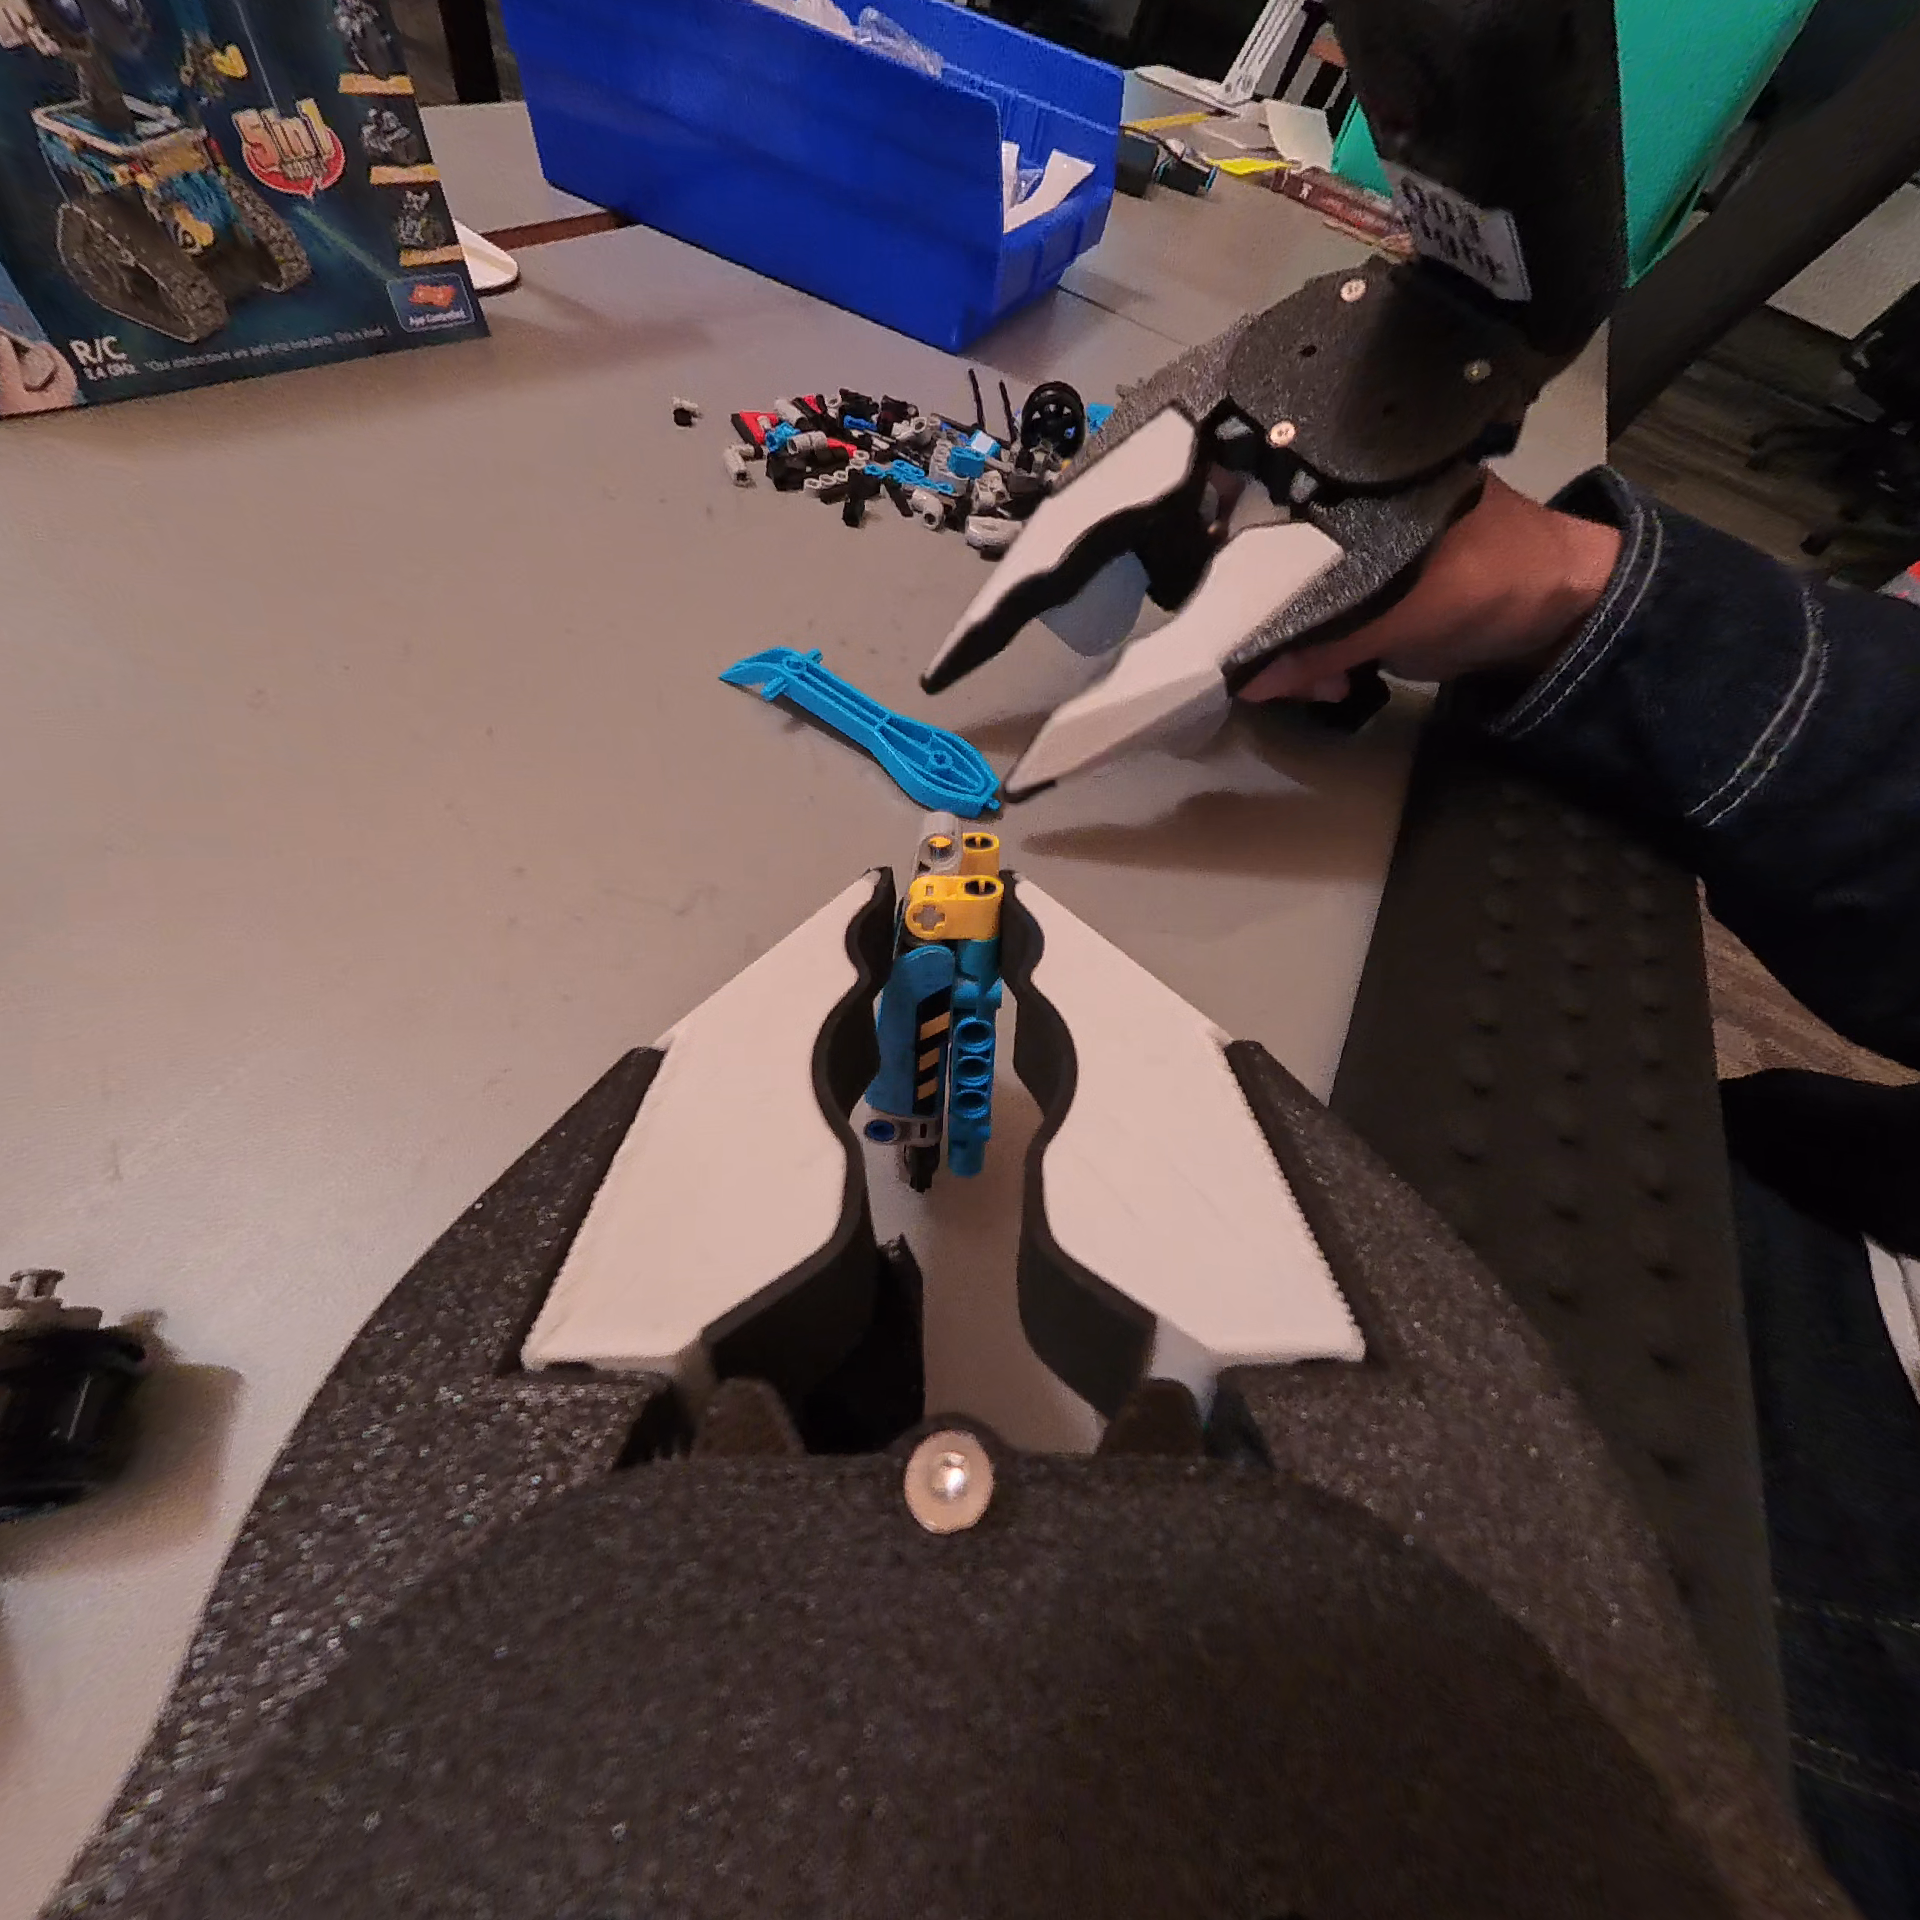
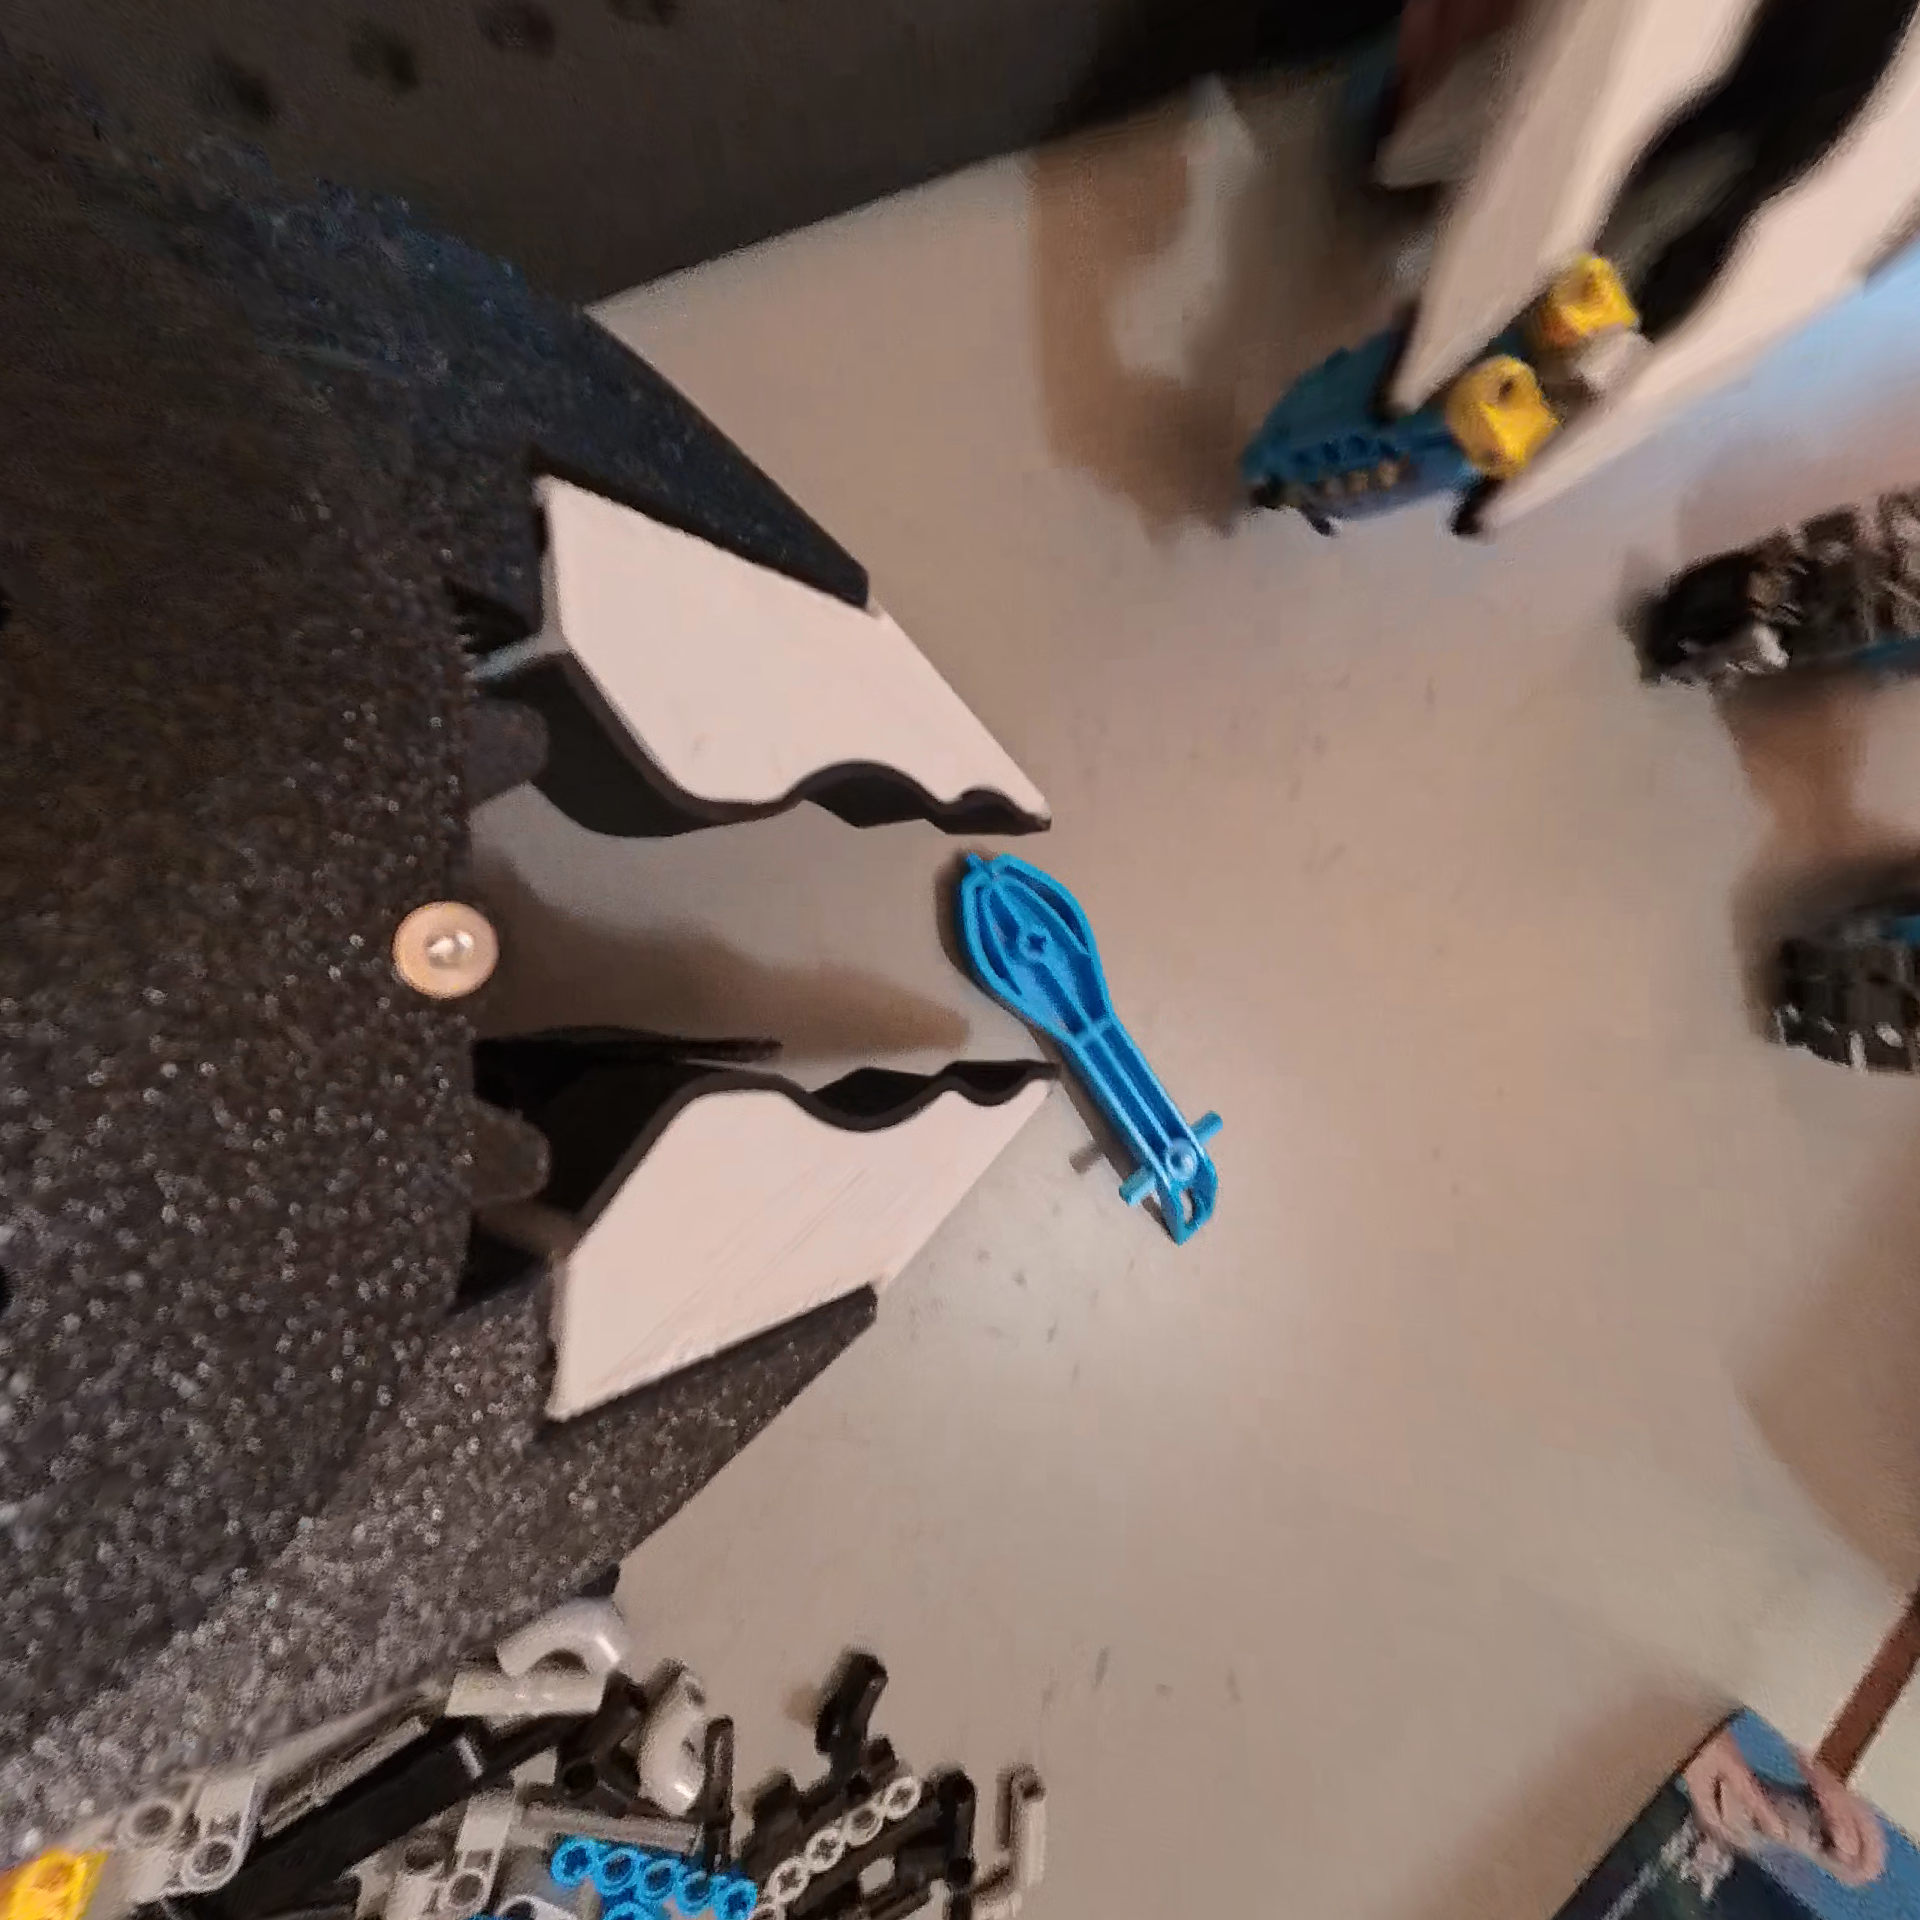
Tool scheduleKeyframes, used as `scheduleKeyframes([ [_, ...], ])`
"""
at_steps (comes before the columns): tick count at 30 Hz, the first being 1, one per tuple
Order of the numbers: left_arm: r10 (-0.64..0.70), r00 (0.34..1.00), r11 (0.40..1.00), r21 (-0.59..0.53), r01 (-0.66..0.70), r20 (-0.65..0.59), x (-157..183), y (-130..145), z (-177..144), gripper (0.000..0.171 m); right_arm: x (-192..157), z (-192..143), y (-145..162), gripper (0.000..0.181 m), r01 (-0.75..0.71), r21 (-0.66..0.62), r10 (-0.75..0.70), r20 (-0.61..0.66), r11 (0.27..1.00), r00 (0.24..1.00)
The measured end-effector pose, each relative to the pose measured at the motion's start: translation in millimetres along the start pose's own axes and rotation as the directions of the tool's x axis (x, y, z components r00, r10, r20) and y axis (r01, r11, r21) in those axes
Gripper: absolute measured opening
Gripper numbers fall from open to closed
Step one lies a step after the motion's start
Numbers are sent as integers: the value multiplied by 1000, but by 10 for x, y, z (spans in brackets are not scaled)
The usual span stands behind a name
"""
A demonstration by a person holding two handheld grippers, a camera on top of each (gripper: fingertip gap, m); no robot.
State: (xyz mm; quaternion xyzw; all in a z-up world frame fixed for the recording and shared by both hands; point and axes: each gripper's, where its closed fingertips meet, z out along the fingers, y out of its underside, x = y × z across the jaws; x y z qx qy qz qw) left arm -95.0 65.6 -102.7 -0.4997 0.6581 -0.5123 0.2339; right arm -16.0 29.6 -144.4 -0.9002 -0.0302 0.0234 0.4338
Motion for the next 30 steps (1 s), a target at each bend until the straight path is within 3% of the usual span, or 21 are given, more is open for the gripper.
scheduleKeyframes([
  [3, 56, 998, 998, -20, -56, 17, 32, 24, 27, 18, 113, 52, -40, 47, -150, -10, 150, -9, 989, 989],
  [6, 121, 992, 992, -20, -121, 30, 70, 16, 41, 18, 158, 175, 52, 47, -212, -94, 210, -33, 973, 977],
  [8, 160, 987, 987, 9, -160, 34, 97, -28, 28, 18, 133, 208, 8, 35, -222, -93, 221, -28, 971, 975],
  [12, 171, 985, 983, 62, -172, 23, 136, -105, -8, 18, 140, 303, -27, 31, -165, -117, 156, -82, 979, 984],
  [16, 153, 988, 982, 111, -150, -15, 199, -175, -48, 18, 94, 361, -50, 6, -144, -142, 136, -67, 979, 989],
  [17, 148, 989, 981, 128, -144, -21, 207, -200, -64, 18, 88, 351, -67, 6, -157, -138, 150, -58, 978, 987],
  [19, 128, 991, 981, 154, -121, -35, 213, -239, -93, 18, 13, 255, -295, 6, -219, -5, 219, 21, 976, 976],
  [21, 100, 994, 981, 169, -90, -52, 214, -265, -113, 18, -157, 39, -714, 6, -350, 213, 299, 237, 912, 924],
  [23, 76, 994, 980, 188, -60, -76, 228, -297, -134, 18, -429, -351, -1183, 6, -495, 414, 239, 532, 764, 813],
  [24, 64, 994, 979, 200, -45, -92, 241, -317, -146, 18, -524, -526, -1335, 6, -551, 468, 189, 619, 690, 762],
  [26, 27, 990, 974, 227, 5, -139, 278, -369, -176, 18, -612, -632, -1478, 6, -631, 500, 165, 692, 594, 703],
  [30, -75, 969, 951, 274, 140, -236, 312, -478, -248, 18, -720, -529, -1578, 6, -716, 476, 199, 745, 510, 637],
])
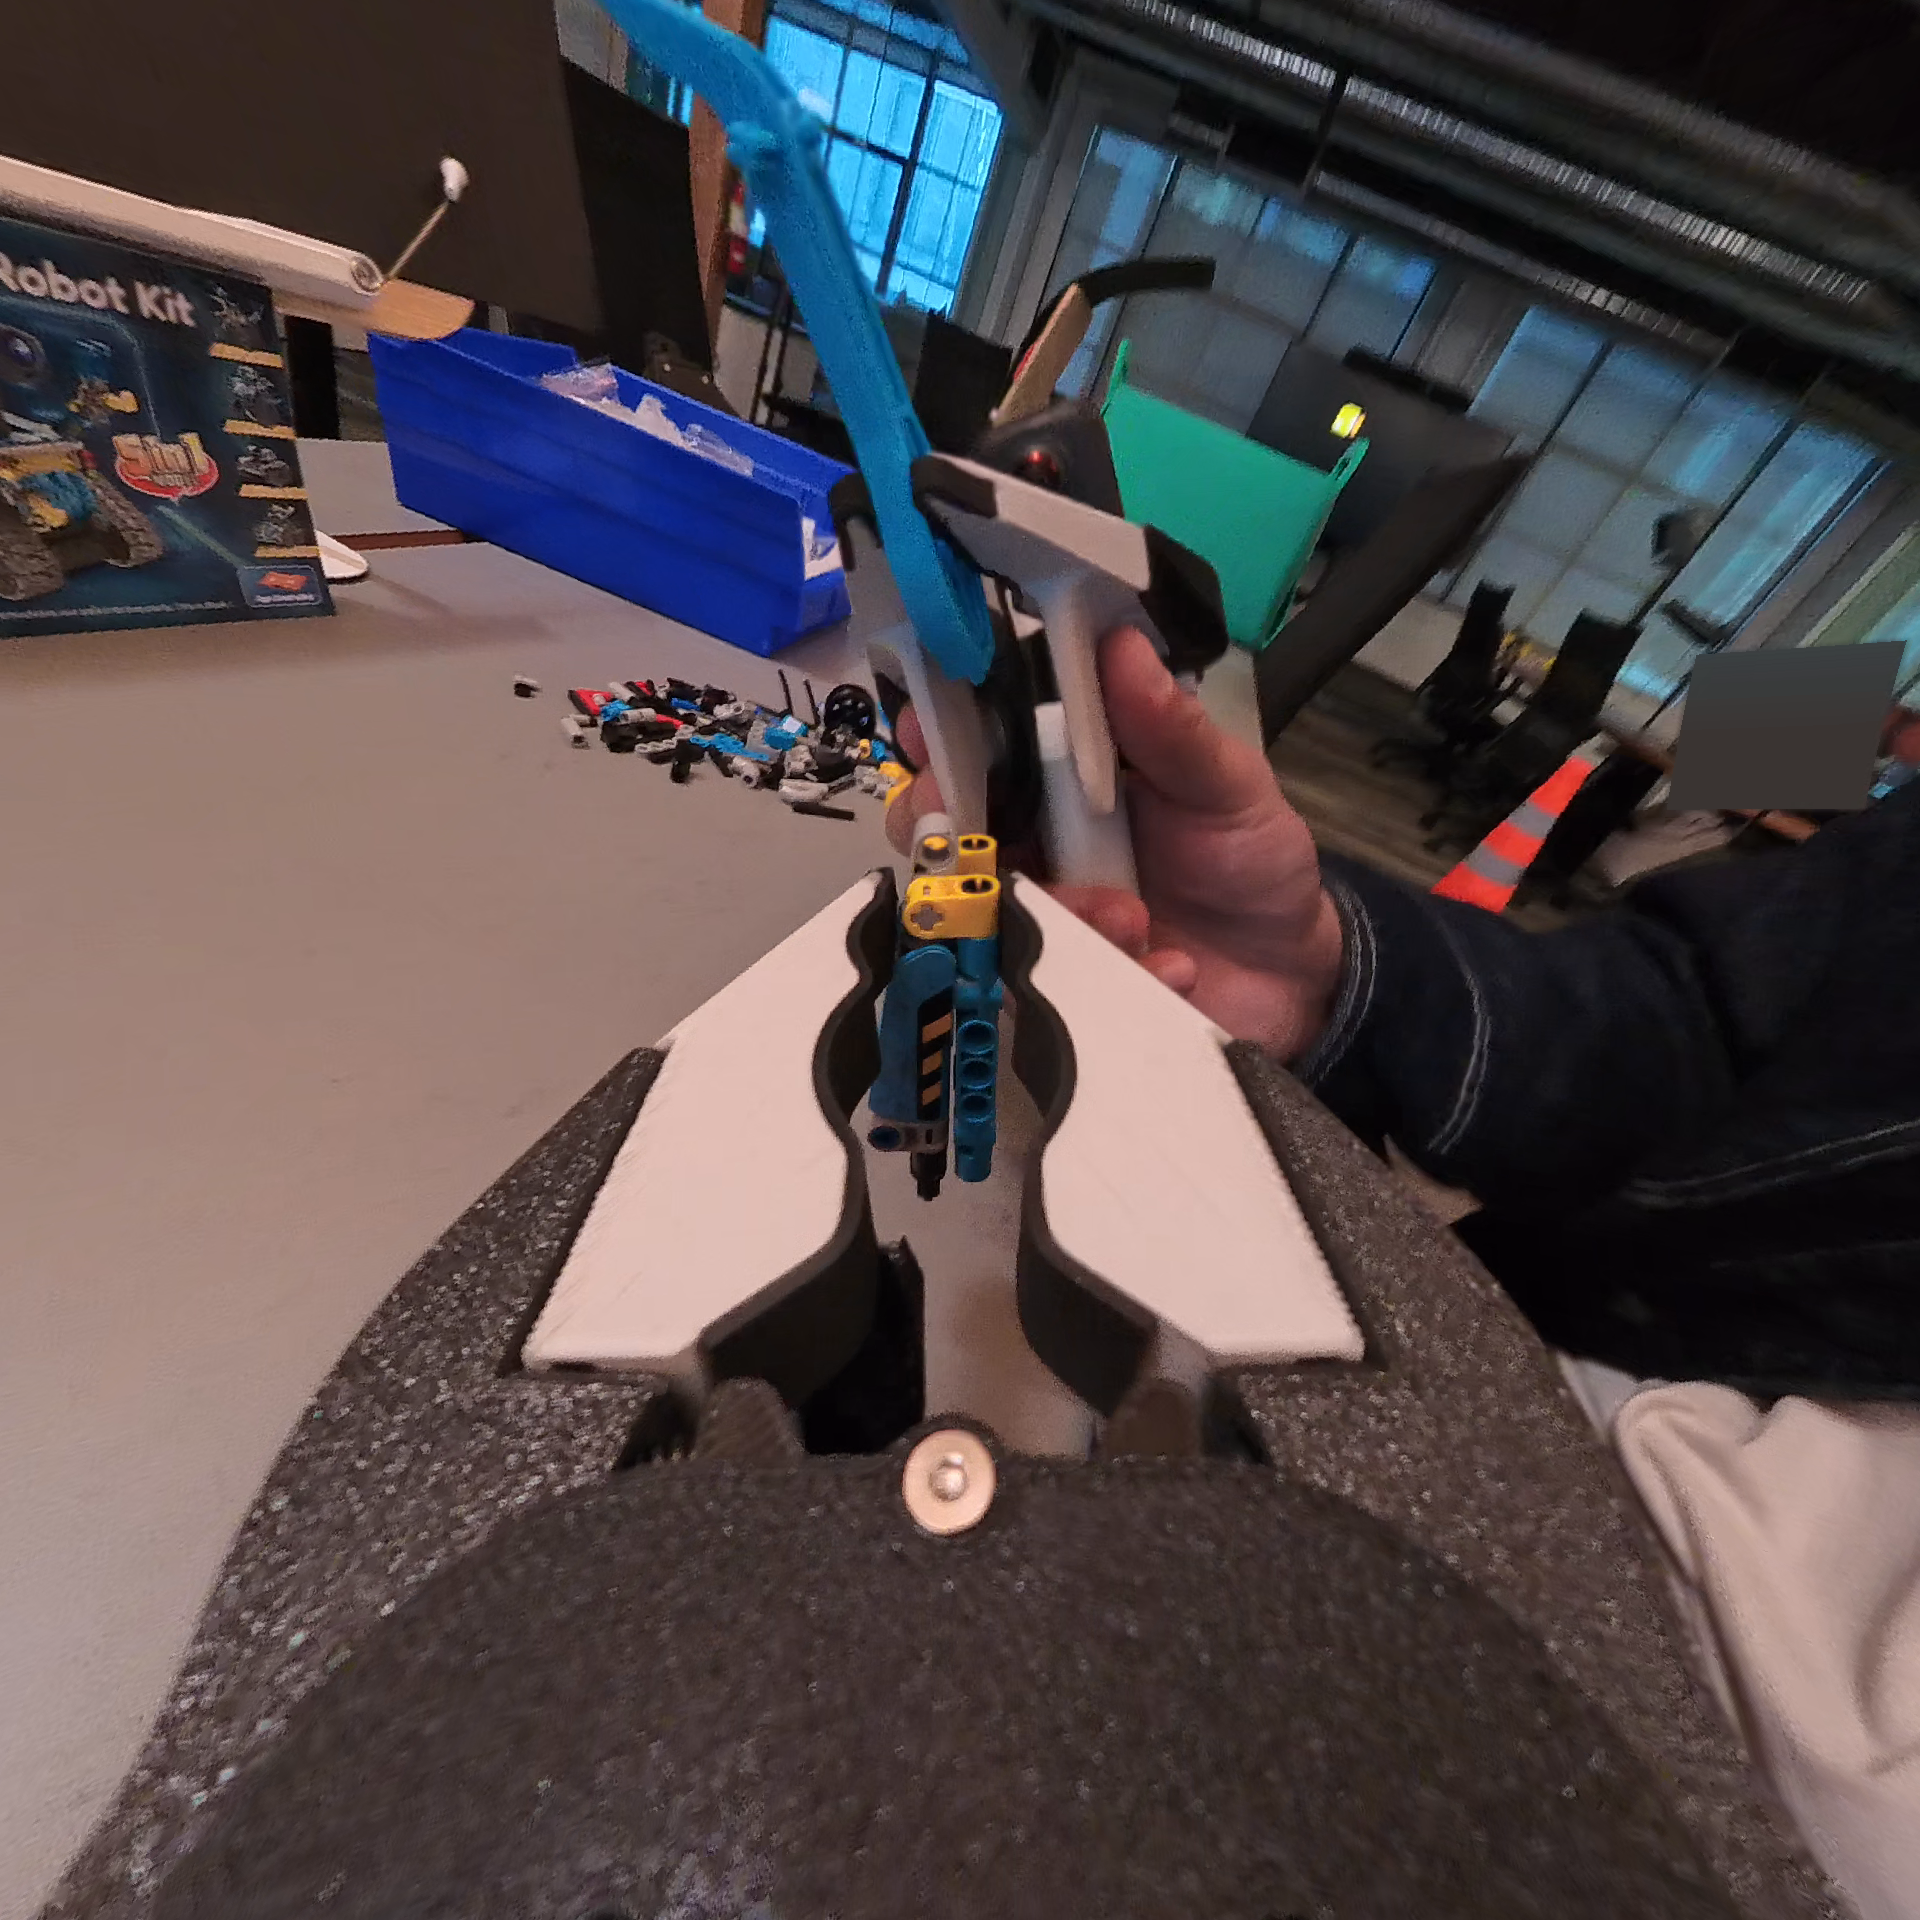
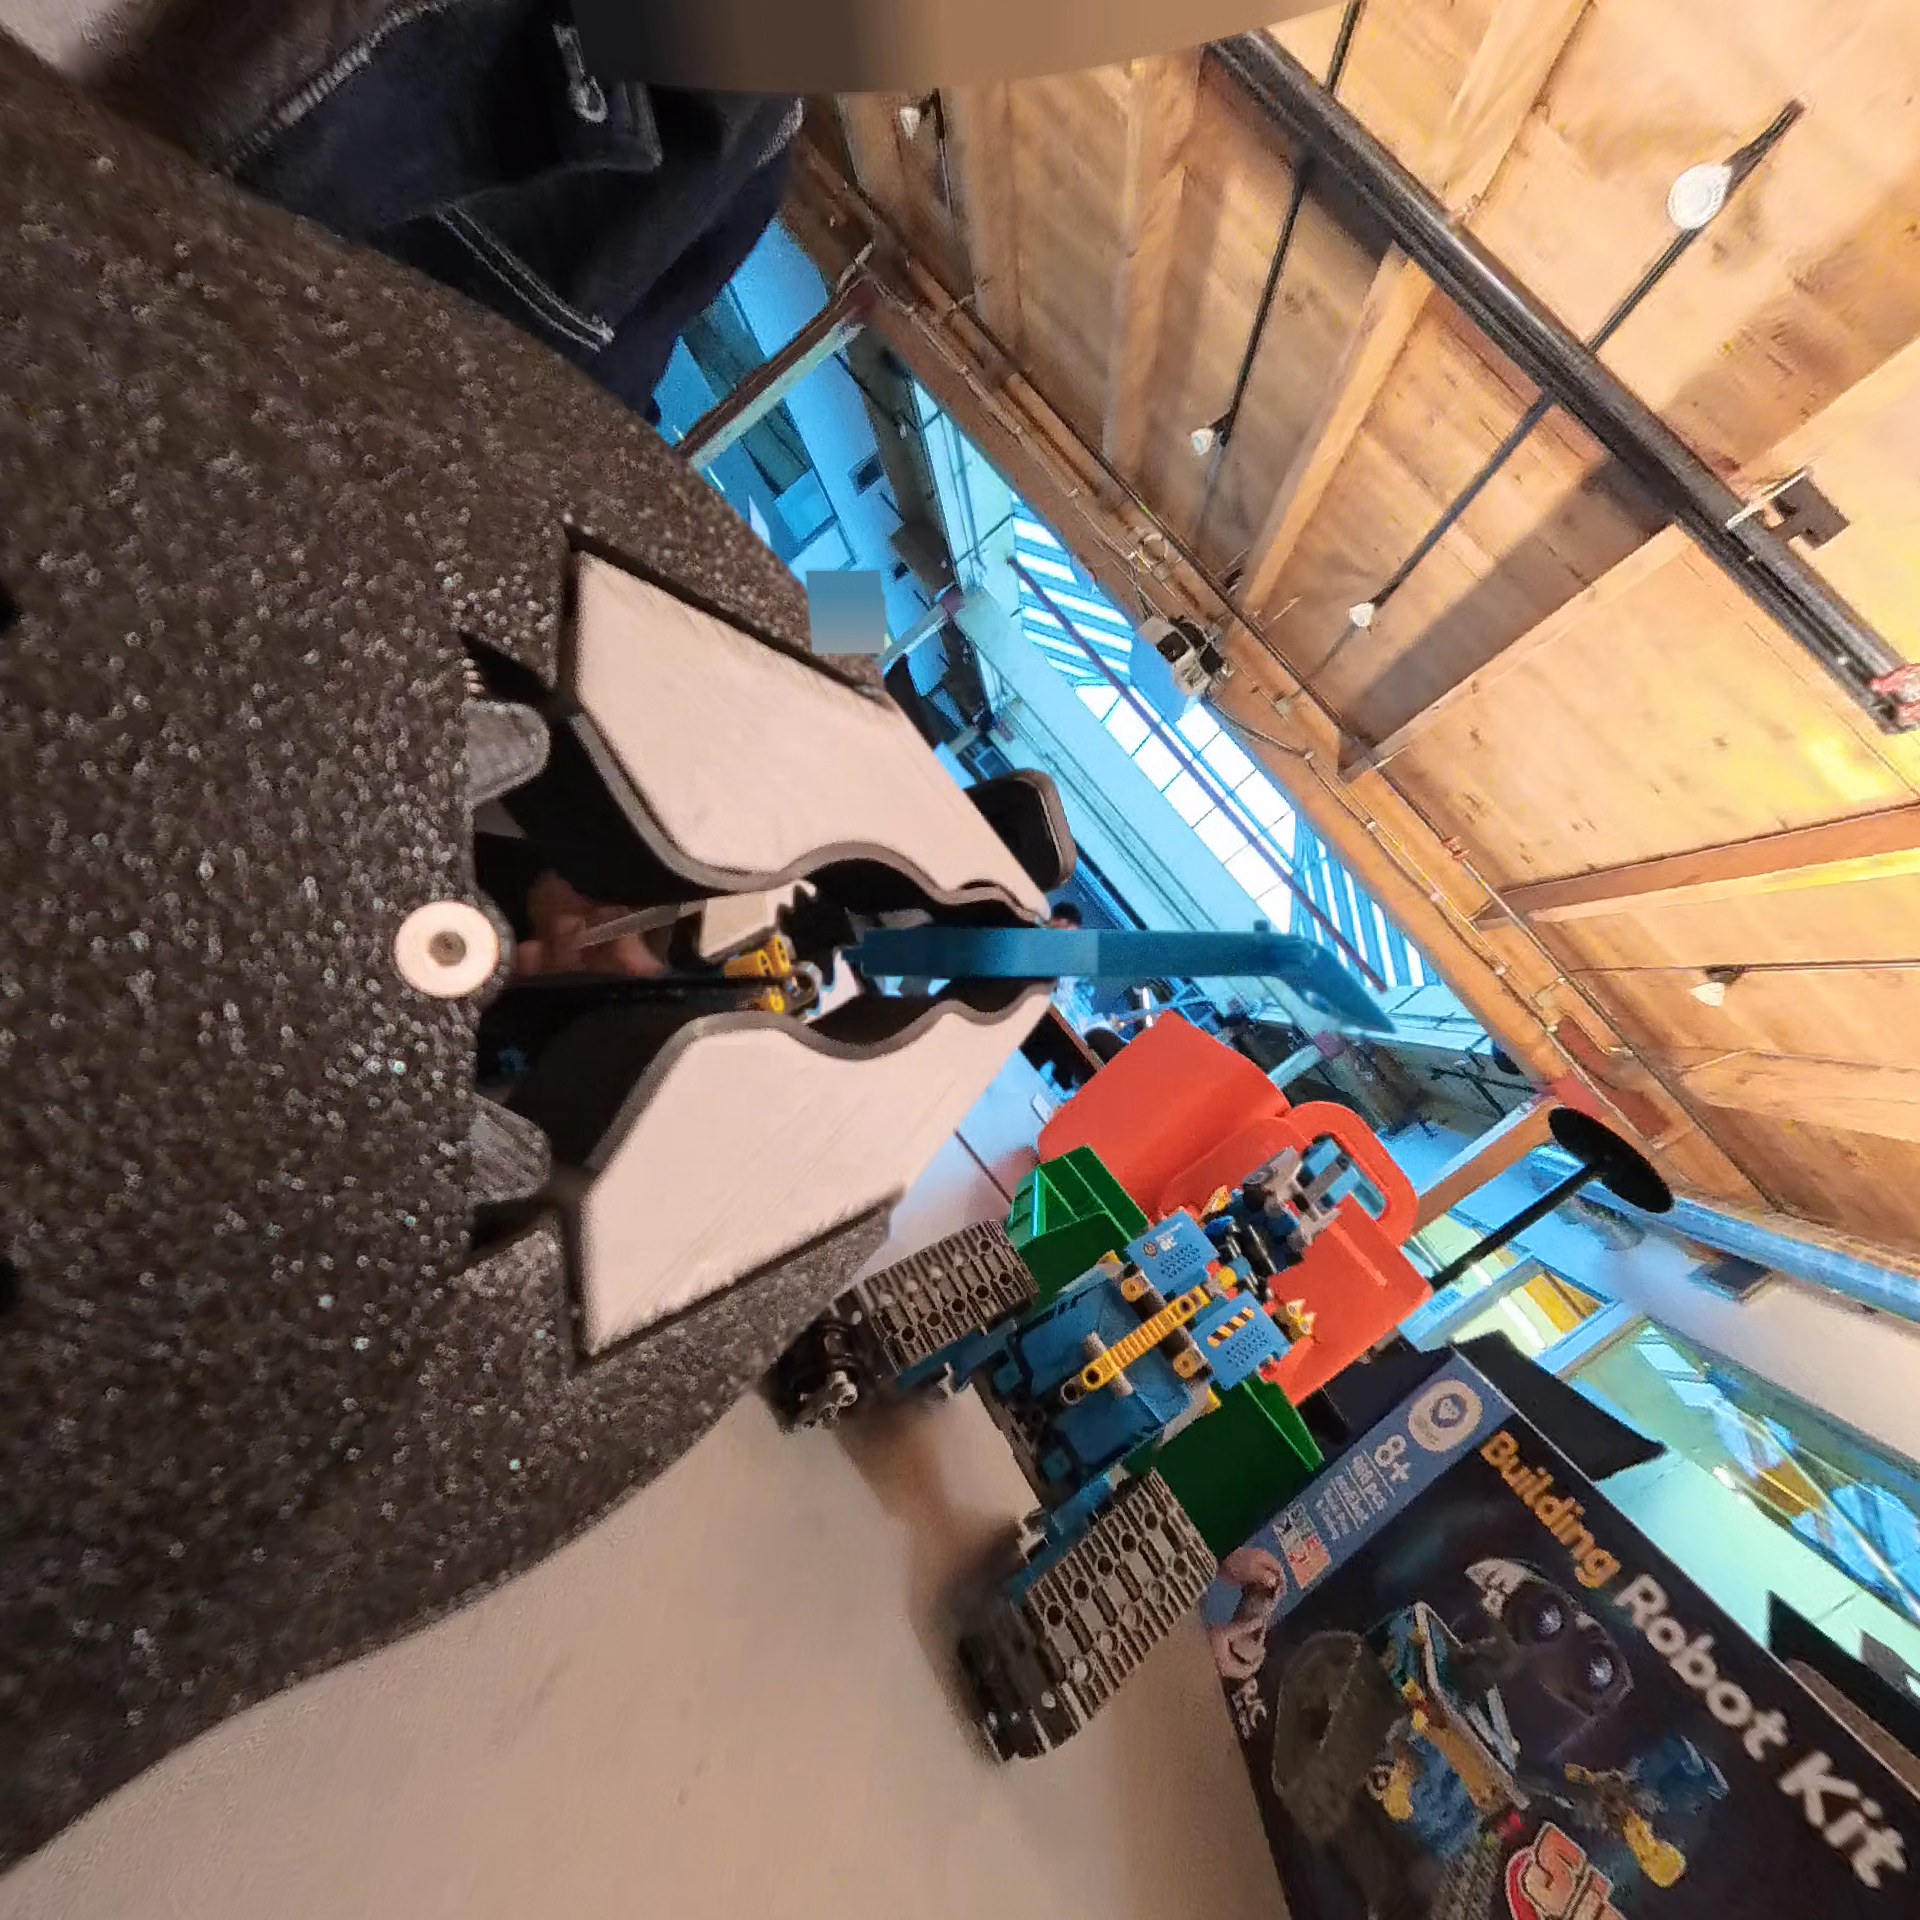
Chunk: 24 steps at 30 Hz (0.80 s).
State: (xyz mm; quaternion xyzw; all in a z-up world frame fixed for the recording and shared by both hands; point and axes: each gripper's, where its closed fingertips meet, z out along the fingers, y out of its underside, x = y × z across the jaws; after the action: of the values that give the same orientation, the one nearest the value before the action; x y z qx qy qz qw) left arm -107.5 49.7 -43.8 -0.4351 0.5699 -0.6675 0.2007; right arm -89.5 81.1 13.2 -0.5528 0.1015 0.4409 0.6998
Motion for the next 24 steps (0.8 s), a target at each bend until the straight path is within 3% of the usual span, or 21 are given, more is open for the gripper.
scheduleKeyframes([
  [8, -172, 982, 979, 97, 180, -82, -26, -164, -93, 18, 17, 236, 192, 6, 150, -35, -153, -110, 988, 982],
  [18, -176, 982, 979, 91, 182, -69, -50, -151, -95, 18, 41, 273, 219, 7, 183, -51, -188, -137, 982, 973],
  [24, -213, 975, 961, 162, 222, -69, -101, -259, -154, 17, 57, 275, 214, 7, 192, -39, -196, -154, 981, 968],
])
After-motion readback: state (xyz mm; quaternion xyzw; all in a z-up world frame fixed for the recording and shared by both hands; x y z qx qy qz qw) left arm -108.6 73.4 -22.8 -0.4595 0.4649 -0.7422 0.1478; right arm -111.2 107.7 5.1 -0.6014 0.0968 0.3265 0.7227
